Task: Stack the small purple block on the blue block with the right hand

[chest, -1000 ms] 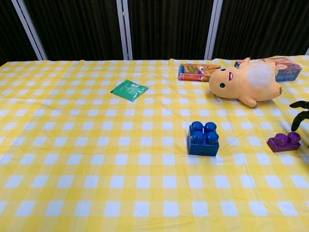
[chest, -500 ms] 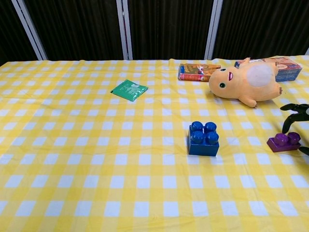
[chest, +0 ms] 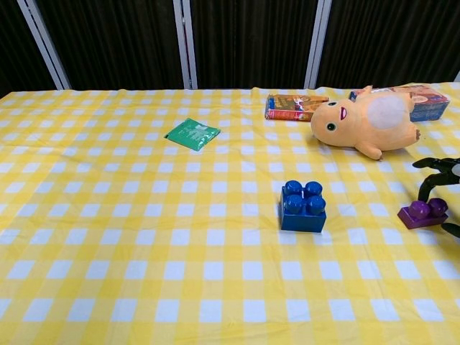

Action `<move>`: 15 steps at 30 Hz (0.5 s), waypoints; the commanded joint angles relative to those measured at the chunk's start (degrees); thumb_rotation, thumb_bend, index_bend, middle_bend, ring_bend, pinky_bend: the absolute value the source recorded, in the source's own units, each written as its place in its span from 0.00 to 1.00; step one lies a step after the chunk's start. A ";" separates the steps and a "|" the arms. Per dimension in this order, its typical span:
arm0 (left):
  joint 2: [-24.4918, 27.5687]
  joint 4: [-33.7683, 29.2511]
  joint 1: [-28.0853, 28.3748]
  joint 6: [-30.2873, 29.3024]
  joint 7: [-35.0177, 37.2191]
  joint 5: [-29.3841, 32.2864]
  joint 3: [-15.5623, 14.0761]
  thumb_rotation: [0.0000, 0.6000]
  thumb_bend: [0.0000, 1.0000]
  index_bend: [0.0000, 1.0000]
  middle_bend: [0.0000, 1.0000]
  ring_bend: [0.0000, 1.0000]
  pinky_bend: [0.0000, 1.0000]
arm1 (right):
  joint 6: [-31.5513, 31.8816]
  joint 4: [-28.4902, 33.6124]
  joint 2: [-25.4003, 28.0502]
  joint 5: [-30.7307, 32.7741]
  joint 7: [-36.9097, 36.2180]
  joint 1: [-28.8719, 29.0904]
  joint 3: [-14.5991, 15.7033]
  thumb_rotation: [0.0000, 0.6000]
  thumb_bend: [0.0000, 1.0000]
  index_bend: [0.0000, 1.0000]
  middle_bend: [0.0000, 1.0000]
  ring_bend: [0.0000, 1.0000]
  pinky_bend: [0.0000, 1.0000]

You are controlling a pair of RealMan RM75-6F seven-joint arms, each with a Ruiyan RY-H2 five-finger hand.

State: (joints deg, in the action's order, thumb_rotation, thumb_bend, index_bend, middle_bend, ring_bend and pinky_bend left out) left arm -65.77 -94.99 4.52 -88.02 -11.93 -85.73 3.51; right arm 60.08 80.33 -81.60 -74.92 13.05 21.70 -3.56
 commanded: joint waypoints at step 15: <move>0.02 -0.07 -0.01 -0.01 -0.08 0.17 0.04 1.00 0.24 0.20 0.00 0.00 0.10 | -1.10 -1.31 -1.68 1.03 1.23 1.48 -0.37 1.00 0.45 0.38 0.00 0.00 0.00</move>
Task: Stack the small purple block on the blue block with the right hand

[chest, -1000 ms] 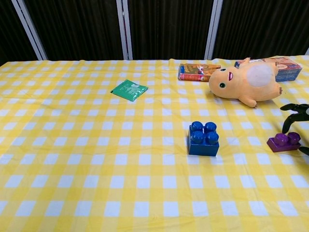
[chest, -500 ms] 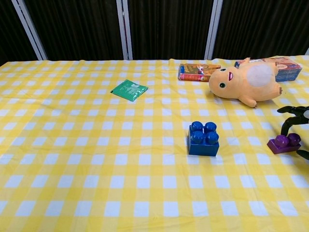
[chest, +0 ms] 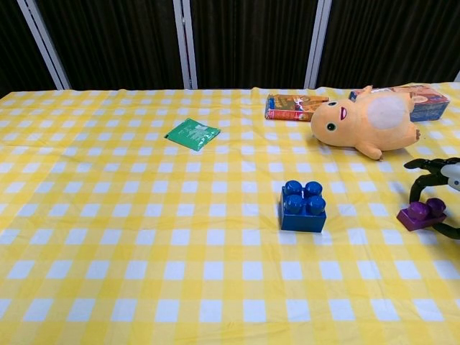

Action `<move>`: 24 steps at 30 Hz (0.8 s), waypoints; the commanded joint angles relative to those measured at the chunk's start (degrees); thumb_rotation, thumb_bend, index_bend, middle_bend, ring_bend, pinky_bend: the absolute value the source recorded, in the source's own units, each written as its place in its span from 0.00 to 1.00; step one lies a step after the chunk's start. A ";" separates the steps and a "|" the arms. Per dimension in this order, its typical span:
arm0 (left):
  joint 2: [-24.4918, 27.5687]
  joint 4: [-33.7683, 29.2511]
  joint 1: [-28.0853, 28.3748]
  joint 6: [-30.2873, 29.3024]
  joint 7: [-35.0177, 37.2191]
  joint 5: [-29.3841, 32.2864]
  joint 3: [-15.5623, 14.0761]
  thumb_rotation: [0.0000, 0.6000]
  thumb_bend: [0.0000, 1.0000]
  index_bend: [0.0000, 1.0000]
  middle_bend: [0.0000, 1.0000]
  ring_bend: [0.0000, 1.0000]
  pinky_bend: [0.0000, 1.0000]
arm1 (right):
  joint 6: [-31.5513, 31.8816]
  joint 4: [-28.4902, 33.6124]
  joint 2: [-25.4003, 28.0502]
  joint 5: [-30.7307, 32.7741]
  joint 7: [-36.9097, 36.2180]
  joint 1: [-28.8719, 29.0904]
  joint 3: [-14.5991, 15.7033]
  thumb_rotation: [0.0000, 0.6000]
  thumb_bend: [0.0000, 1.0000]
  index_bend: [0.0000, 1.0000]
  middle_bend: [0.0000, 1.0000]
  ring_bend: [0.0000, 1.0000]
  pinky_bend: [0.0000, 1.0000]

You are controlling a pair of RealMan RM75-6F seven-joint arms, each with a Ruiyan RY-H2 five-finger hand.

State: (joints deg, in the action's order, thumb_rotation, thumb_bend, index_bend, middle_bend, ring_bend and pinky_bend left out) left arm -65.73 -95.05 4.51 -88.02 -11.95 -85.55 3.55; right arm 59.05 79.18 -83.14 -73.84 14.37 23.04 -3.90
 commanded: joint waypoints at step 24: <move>-0.39 0.09 -0.01 0.00 -0.94 0.06 -0.12 1.00 0.24 0.20 0.00 0.00 0.10 | -1.47 -2.71 -1.48 -0.21 -2.56 1.11 0.40 1.00 0.45 0.42 0.00 0.00 0.00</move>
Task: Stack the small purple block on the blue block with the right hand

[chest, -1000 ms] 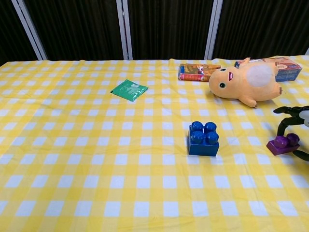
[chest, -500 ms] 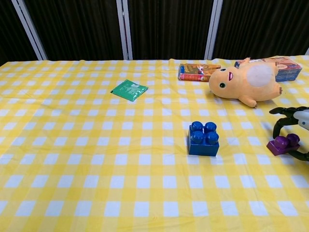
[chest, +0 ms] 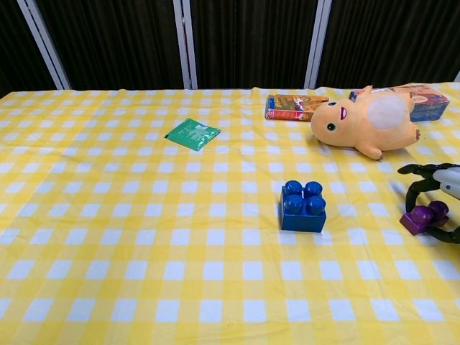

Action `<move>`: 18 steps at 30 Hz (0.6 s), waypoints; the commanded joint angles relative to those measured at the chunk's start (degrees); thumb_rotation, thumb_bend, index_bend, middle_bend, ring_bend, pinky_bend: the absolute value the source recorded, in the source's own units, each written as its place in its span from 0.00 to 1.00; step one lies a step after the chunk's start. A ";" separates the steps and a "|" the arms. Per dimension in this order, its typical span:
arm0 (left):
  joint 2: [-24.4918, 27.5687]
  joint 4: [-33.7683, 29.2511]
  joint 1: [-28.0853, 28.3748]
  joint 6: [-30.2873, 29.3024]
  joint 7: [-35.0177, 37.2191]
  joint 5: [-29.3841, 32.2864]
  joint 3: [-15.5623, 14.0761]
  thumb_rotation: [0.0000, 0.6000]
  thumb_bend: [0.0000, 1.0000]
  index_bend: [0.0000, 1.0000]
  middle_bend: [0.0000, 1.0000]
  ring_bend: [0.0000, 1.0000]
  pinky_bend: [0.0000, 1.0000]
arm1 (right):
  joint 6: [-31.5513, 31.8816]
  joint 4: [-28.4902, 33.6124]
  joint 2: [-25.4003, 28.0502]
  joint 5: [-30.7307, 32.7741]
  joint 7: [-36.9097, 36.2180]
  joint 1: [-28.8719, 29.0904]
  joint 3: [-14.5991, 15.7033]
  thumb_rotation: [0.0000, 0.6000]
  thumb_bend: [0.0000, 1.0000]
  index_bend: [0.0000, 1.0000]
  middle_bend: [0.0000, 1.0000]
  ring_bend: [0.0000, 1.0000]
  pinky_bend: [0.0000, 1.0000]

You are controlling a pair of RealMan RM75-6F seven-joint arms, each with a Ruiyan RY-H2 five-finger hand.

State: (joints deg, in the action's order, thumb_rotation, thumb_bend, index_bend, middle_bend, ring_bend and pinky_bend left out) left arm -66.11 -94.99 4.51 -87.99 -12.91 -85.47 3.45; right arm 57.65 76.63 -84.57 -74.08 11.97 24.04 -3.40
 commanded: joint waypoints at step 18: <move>0.07 -0.03 -0.13 -0.31 0.30 -0.33 -0.09 1.00 0.24 0.20 0.00 0.00 0.10 | 0.59 1.22 0.74 -1.00 -0.82 0.31 0.14 1.00 0.45 0.51 0.00 0.00 0.00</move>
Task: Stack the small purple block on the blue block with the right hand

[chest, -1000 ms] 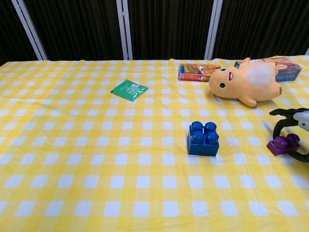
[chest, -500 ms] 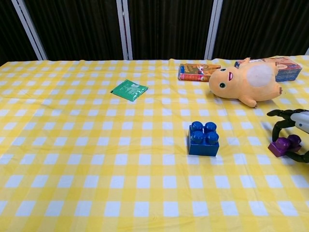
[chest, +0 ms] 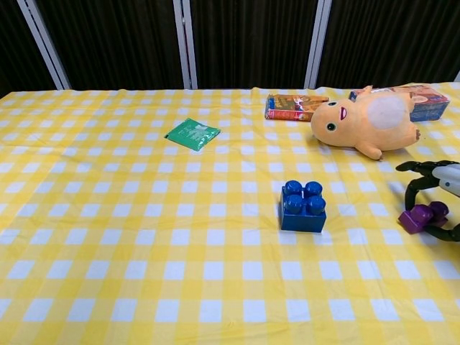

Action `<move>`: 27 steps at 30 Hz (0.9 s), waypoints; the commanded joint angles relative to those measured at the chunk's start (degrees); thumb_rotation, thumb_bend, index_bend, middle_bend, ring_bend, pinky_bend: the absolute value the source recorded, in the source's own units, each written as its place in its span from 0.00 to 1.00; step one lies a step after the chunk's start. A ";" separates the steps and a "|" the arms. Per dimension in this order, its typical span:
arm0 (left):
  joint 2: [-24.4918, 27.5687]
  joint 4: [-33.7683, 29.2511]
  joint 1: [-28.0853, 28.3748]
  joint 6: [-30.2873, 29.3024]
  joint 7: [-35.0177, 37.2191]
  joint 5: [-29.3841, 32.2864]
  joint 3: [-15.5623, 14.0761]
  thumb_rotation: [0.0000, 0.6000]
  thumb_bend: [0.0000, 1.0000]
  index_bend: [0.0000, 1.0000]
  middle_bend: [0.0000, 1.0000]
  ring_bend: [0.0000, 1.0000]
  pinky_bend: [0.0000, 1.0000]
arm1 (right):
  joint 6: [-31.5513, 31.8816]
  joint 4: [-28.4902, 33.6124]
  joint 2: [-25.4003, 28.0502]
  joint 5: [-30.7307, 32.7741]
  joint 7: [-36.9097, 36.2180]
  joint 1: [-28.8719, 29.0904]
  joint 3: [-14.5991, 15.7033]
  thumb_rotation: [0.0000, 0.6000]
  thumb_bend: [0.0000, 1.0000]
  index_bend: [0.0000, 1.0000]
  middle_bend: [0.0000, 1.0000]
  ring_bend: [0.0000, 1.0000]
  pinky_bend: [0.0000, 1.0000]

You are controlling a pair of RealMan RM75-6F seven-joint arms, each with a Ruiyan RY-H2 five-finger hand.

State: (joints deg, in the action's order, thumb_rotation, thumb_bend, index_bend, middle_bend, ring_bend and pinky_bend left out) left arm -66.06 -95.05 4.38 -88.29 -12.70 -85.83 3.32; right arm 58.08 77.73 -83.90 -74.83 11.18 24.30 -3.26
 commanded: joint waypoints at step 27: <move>1.27 0.49 0.19 1.33 3.94 0.05 -0.38 1.00 0.24 0.20 0.00 0.00 0.10 | 6.20 26.63 8.04 8.23 25.93 2.64 -3.06 1.00 0.45 0.52 0.00 0.00 0.00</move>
State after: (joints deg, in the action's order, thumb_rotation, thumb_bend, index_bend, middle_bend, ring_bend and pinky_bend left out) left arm -64.80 -94.58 4.54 -87.00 -8.75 -85.79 2.96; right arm 63.22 102.45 -76.22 -67.01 35.12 26.41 -6.36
